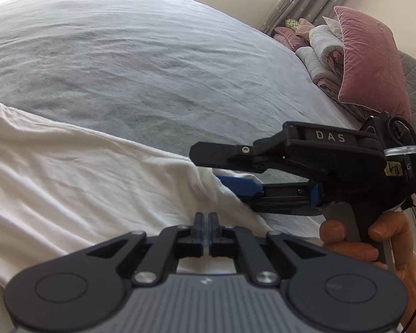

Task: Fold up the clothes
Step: 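Grasp the trousers with the right gripper beside the left and fold again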

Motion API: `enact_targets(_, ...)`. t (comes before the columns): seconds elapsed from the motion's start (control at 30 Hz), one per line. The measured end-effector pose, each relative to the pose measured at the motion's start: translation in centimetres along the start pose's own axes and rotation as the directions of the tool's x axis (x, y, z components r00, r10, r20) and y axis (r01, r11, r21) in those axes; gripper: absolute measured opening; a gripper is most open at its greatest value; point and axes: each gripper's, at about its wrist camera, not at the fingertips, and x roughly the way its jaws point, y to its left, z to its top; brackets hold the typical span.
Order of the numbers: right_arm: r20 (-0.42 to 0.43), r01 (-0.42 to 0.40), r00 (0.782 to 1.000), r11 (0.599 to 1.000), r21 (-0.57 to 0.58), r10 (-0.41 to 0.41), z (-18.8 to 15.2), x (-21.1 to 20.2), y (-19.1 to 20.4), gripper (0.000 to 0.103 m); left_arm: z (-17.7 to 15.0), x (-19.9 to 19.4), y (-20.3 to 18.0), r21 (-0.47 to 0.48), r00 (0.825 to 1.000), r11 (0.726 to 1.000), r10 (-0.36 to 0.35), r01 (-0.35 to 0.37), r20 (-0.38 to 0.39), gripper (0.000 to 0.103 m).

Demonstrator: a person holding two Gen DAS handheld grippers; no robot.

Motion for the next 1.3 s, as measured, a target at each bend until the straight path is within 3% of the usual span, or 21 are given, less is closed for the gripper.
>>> enact_targets(0.1,0.053,-0.049,0.997,0.998,0.047,0.046,0.4,-1.0,-0.4,0.043,0.4,-0.7,0.3,-0.008,1.000,1.000,-0.009,0.010,0.018,0.004)
enact_targets(0.3,0.012,0.031,0.999,0.999,-0.007,-0.031,-0.8,-1.8,0.3,0.036,0.9,-0.8,1.1,-0.033,1.000,0.999,0.008,-0.007,0.029,0.004)
enact_targets(0.43,0.015,0.110,0.994,0.990,-0.089,-0.109,-1.2,-2.1,1.5,0.006,0.9,-0.8,1.2,-0.038,0.999,0.999,0.017,-0.016,0.030,0.004)
enact_targets(0.57,0.088,0.191,0.980,0.960,-0.204,-0.176,-0.6,-2.8,4.2,0.004,1.1,-0.7,1.3,-0.034,0.999,0.999,0.016,-0.015,0.029,0.004)
enact_targets(0.63,0.122,0.235,0.970,0.946,-0.223,-0.212,0.3,-2.8,4.7,0.004,1.1,-0.5,1.2,-0.024,0.999,0.999,0.023,-0.023,0.023,0.004)
enact_targets(0.77,0.104,0.349,0.937,0.904,-0.246,-0.333,1.3,-1.5,2.2,0.004,0.9,0.4,1.1,0.017,0.998,0.998,0.063,-0.063,-0.001,0.005)
enact_targets(0.93,0.098,0.337,0.942,0.907,-0.254,-0.322,1.0,-2.6,2.3,0.014,1.2,0.4,0.8,0.049,0.998,0.997,0.064,-0.065,0.030,0.013)
enact_targets(1.0,0.099,0.344,0.939,0.901,-0.263,-0.330,1.0,-3.8,2.7,0.016,1.4,0.6,0.6,0.081,0.997,0.995,0.061,-0.064,0.045,0.022)
enact_targets(1.03,0.104,0.349,0.937,0.897,-0.272,-0.333,0.9,-4.8,3.0,0.024,1.4,0.7,0.3,0.106,0.997,0.992,0.061,-0.067,0.052,0.023)
enact_targets(1.07,0.124,0.358,0.933,0.888,-0.288,-0.337,0.7,-5.5,3.4,0.040,1.5,0.8,0.0,0.139,0.996,0.987,0.068,-0.076,0.059,0.025)
enact_targets(1.1,0.144,0.368,0.929,0.879,-0.303,-0.340,0.4,-6.3,3.8,0.044,1.6,1.0,-0.3,0.177,0.995,0.980,0.077,-0.088,0.066,0.027)
enact_targets(1.2,0.186,0.399,0.917,0.842,-0.363,-0.354,-0.8,-9.8,4.6,0.045,2.4,1.3,-1.4,0.288,0.989,0.947,0.118,-0.140,0.093,0.036)
enact_targets(1.3,0.196,0.434,0.901,0.789,-0.435,-0.387,-2.9,-11.5,4.6,0.041,3.8,1.9,-1.6,0.324,0.988,0.936,0.112,-0.140,0.103,0.040)
